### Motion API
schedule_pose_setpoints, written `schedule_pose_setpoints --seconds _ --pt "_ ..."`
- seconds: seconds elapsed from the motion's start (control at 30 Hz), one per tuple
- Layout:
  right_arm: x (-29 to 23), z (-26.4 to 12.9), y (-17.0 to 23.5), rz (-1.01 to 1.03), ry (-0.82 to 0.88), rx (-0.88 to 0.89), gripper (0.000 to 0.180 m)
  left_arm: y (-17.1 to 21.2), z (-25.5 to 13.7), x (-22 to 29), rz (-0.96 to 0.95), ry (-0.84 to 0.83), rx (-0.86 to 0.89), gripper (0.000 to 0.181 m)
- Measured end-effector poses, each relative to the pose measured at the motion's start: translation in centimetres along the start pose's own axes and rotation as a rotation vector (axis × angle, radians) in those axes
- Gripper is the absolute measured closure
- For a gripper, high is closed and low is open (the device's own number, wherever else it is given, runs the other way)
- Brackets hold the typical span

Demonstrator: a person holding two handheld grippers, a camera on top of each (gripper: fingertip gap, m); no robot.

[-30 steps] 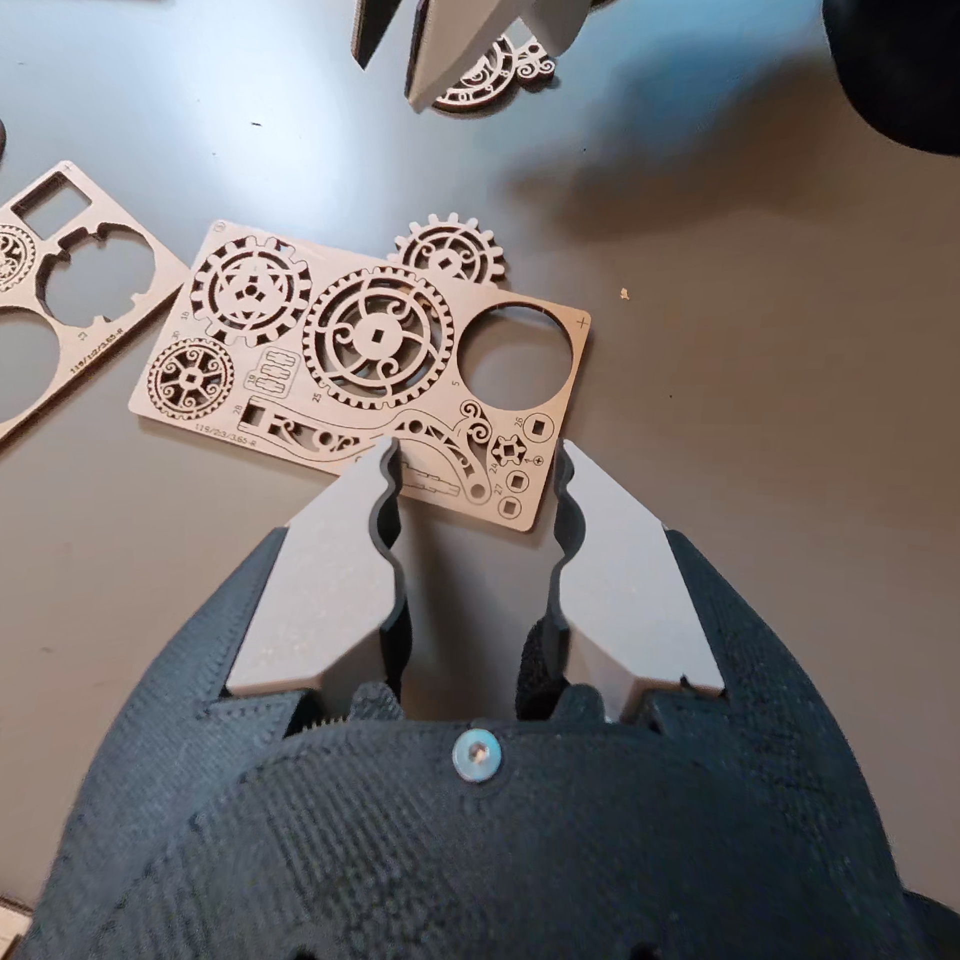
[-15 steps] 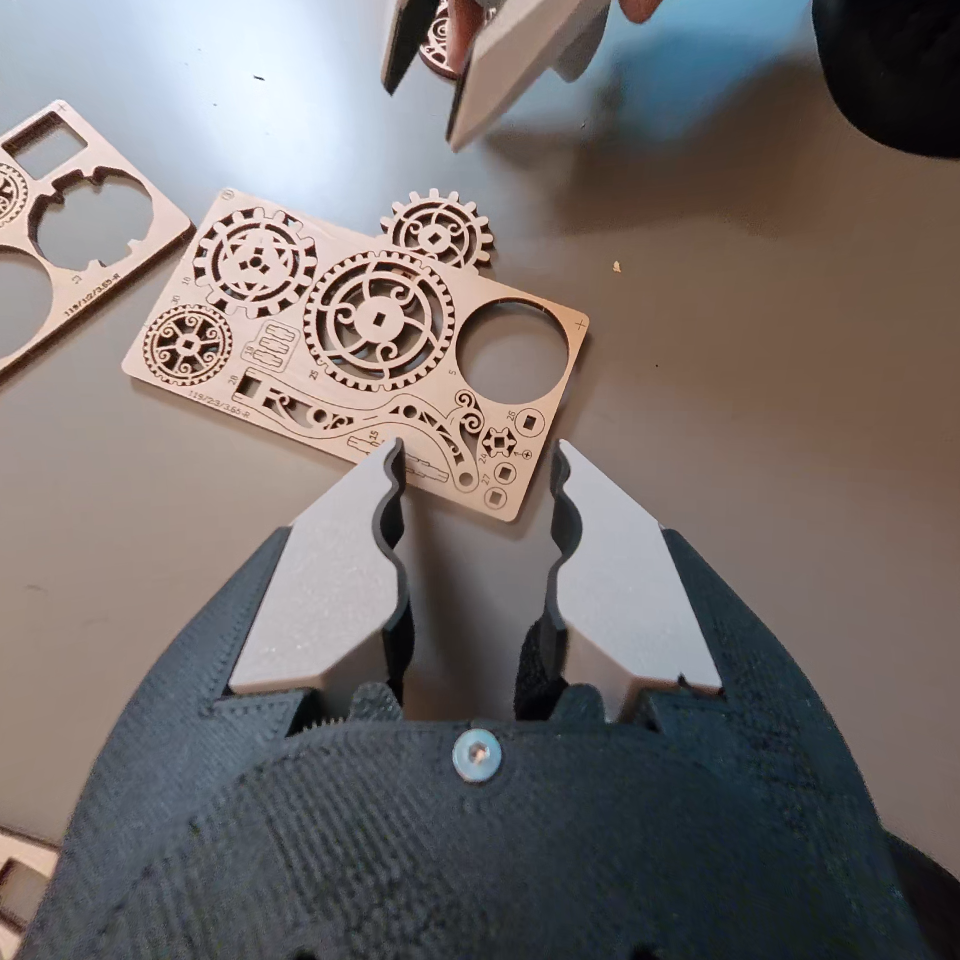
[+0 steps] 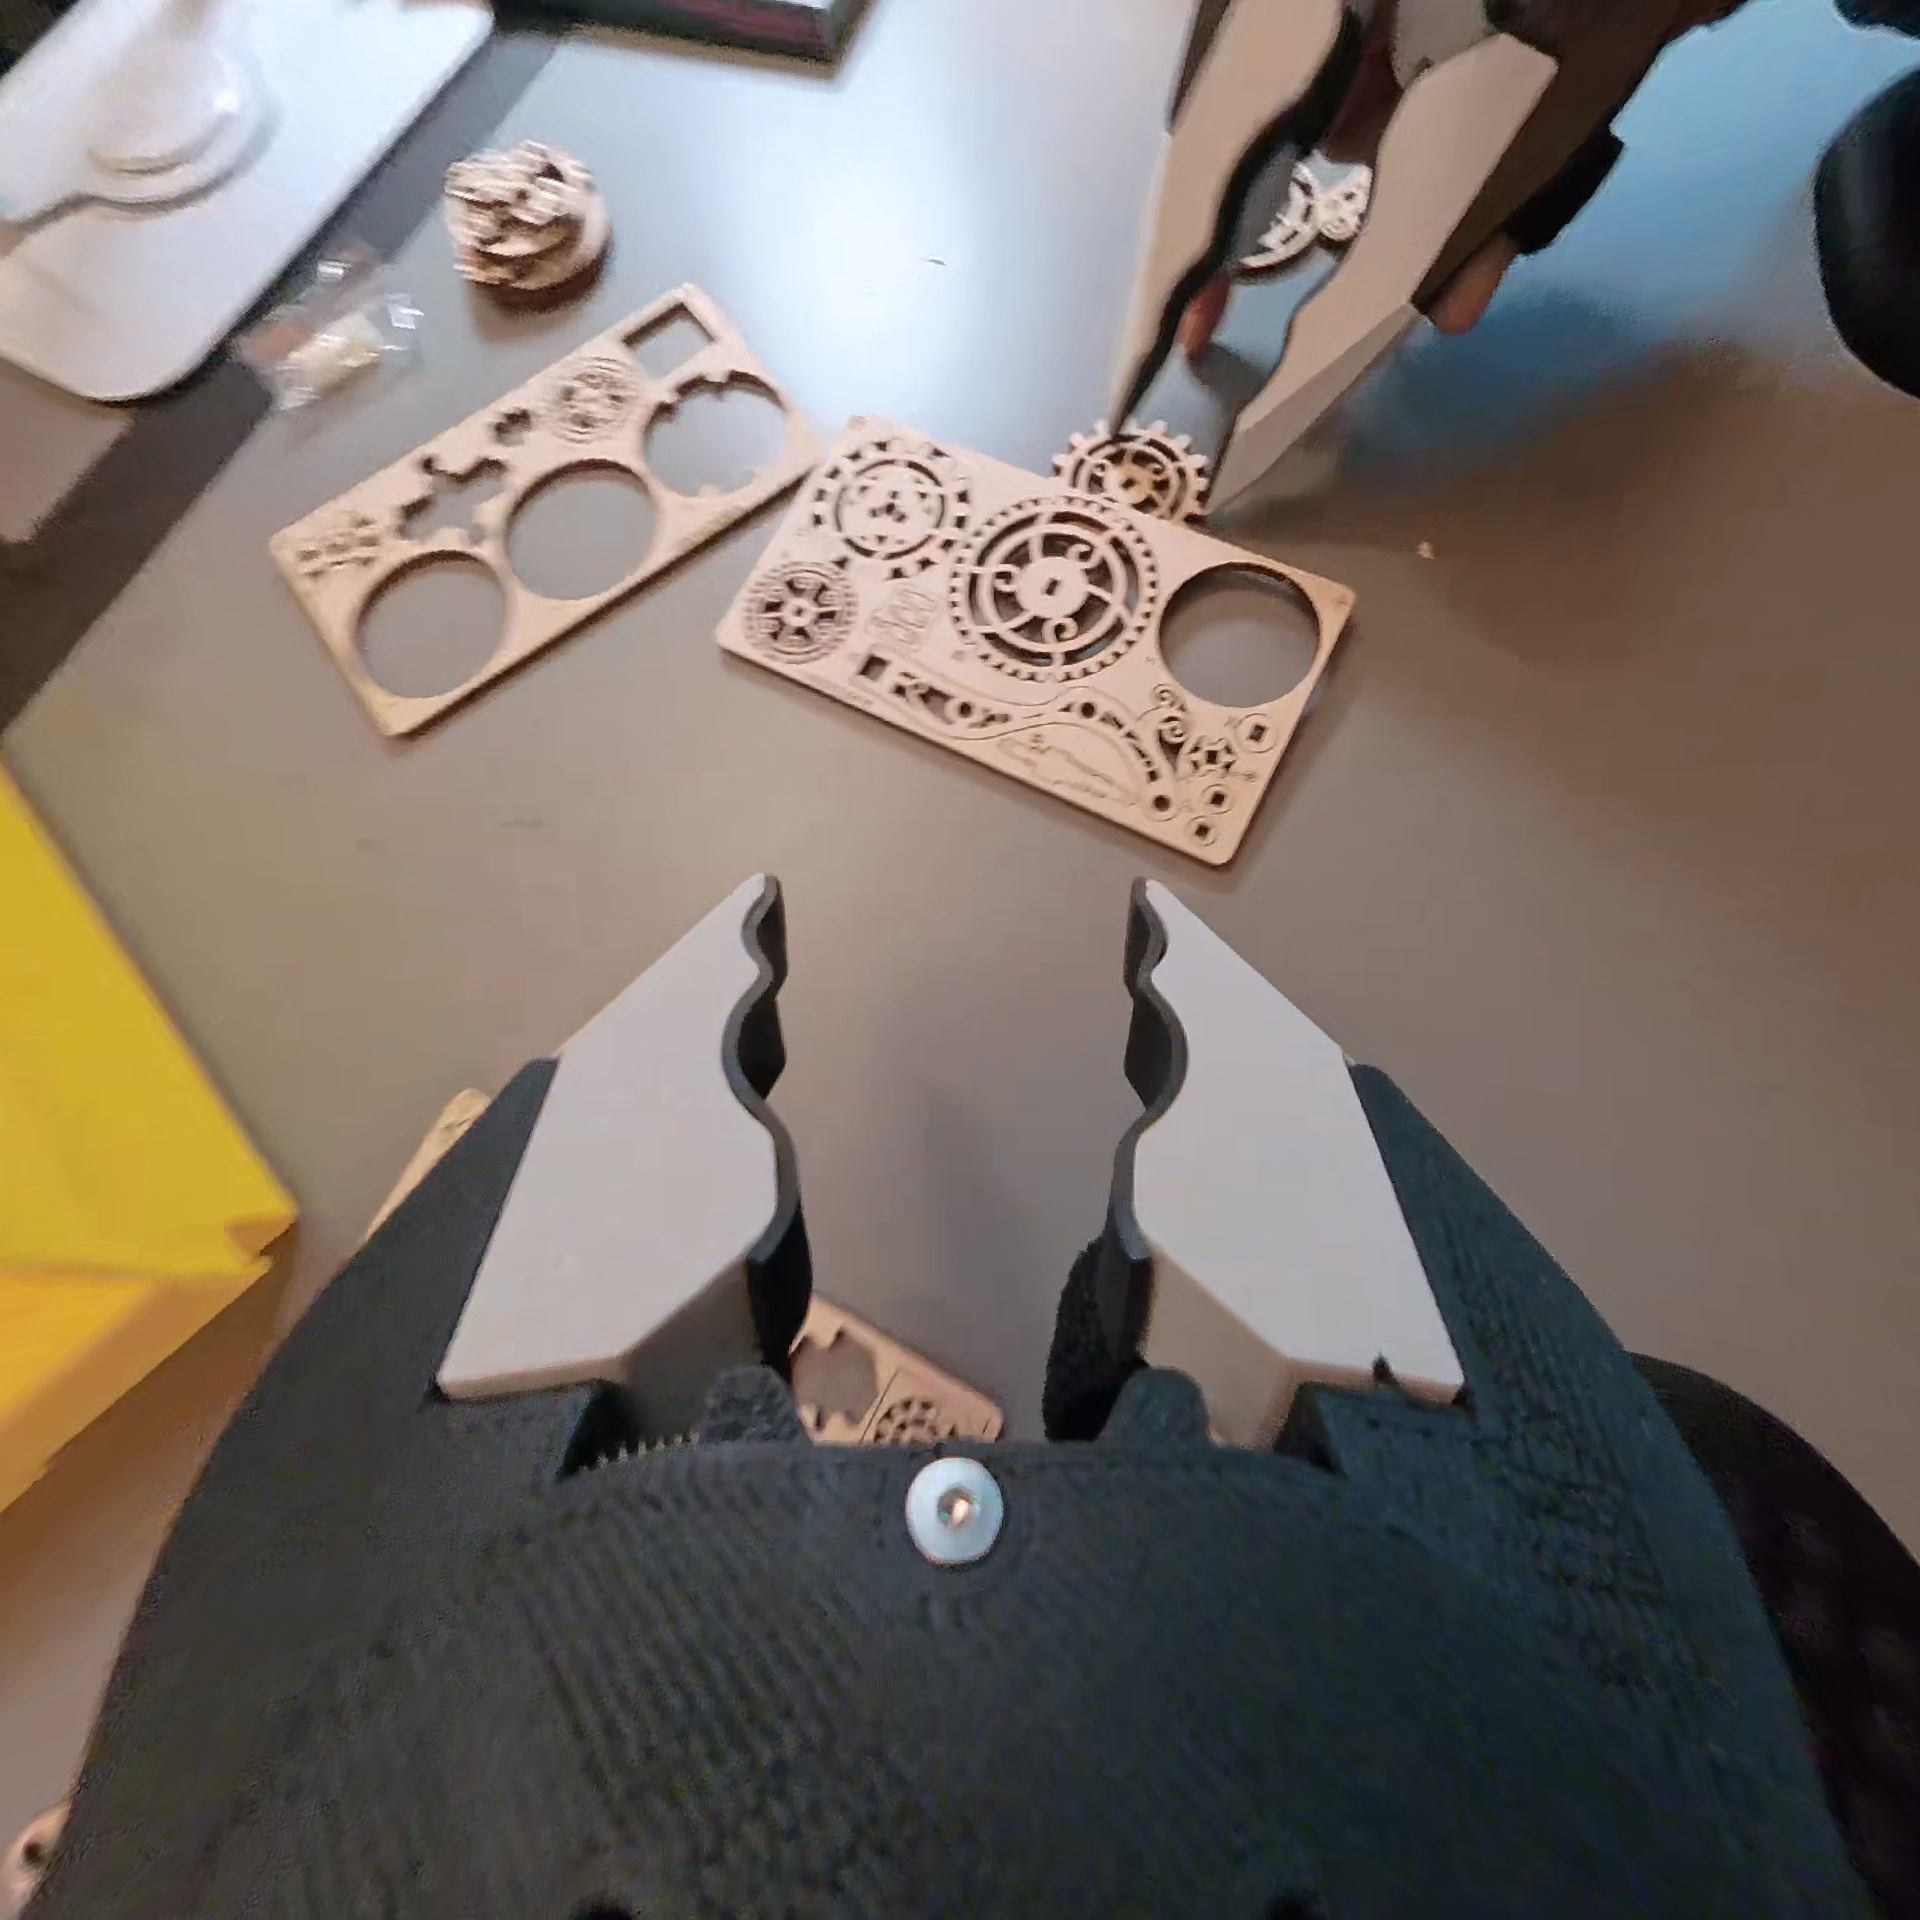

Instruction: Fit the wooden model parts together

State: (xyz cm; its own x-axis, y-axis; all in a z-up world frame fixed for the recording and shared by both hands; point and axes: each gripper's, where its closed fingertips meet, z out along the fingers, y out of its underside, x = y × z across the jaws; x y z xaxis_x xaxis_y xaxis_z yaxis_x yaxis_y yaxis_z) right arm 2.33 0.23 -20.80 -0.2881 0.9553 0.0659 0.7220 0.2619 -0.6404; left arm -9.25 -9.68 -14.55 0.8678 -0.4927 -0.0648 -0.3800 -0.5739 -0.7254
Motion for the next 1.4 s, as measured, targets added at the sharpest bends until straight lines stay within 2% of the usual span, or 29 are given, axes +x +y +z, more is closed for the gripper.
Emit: schedule_pose_setpoints --seconds 0.03,0.13,0.33,0.4,0.53,0.6,0.83,1.1,1.27,1.4 --pt "0.0 0.0 0.0 -0.002 -0.006 -0.01 0.152 0.0 -1.0 -0.7 -0.015 -0.026 0.018 0.117" --pt "0.4 -0.5 0.7 -0.005 0.002 -0.039 0.17 0.9 -4.1 -3.0 -0.086 -0.111 0.052 0.117" --pt "0.4 -2.2 2.3 0.021 0.0 -0.063 0.17 6.7 -8.4 -6.2 -0.276 -0.265 0.051 0.117" --pt "0.8 -2.6 2.2 0.021 0.016 -0.068 0.164 8.5 -9.0 -6.3 -0.341 -0.288 0.064 0.117" --pt "0.8 -2.4 1.4 0.02 -0.008 -0.071 0.133 10.6 -9.0 -5.5 -0.43 -0.284 0.096 0.116" --pt "0.8 -1.5 1.4 0.009 -0.02 -0.095 0.126 11.4 -8.7 -5.0 -0.447 -0.276 0.092 0.113" --pt "0.5 -0.6 1.4 0.058 -0.09 -0.115 0.138 12.6 -8.2 -4.0 -0.486 -0.253 0.09 0.104" --pt "1.3 -3.0 2.0 0.046 -0.016 -0.131 0.138 12.3 -8.0 -4.1 -0.477 -0.251 0.112 0.105" --pt "2.7 -4.4 3.4 -0.039 0.104 -0.214 0.138 12.4 -7.2 -4.2 -0.469 -0.252 0.08 0.103" --pt "2.7 -4.7 3.8 0.042 0.077 -0.188 0.138 12.2 -7.2 -4.1 -0.473 -0.249 0.088 0.102"
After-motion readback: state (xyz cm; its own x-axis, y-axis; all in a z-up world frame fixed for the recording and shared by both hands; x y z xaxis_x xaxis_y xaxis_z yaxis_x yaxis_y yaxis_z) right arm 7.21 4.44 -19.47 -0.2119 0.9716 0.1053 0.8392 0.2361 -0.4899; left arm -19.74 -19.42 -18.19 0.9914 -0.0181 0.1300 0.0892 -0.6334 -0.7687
